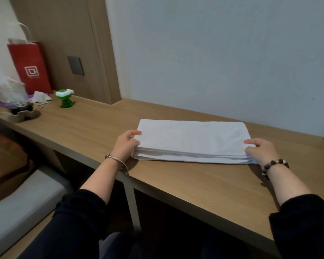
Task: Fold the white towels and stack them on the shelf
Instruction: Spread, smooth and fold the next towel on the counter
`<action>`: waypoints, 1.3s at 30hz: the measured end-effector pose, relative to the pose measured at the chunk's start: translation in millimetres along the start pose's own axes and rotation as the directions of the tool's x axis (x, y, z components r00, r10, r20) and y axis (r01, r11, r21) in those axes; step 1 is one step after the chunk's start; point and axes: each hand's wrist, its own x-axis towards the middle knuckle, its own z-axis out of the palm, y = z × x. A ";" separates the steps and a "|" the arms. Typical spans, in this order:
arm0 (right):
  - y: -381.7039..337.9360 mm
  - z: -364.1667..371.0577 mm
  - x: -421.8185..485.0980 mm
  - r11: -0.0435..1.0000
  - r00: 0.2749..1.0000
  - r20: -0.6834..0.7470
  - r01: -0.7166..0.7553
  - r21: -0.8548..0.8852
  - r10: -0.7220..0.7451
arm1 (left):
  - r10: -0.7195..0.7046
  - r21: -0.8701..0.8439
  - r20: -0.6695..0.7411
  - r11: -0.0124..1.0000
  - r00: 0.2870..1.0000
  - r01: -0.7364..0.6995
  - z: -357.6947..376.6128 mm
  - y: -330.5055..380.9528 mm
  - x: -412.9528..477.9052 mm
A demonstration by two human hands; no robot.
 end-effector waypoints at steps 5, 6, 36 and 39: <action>-3.8 0.3 -7.8 0.998 0.999 -0.041 0.021 0.054 -0.018 | 0.089 0.191 0.016 0.978 0.996 -0.090 2.8 -4.1 -1.1; -5.0 0.4 -9.3 0.996 0.999 -0.047 0.027 0.080 -0.023 | 0.101 0.196 0.009 0.975 0.995 -0.101 3.9 -5.2 -1.8; -90.7 120.6 -105.2 0.587 0.550 0.431 0.808 -0.056 -0.716 | 0.241 0.009 0.095 0.970 0.966 -0.243 -5.7 -10.1 -47.0; -99.1 145.2 -110.5 0.543 0.485 0.540 0.837 -0.061 -0.687 | 0.306 0.153 0.156 0.932 0.939 -0.329 -14.0 -16.7 -55.6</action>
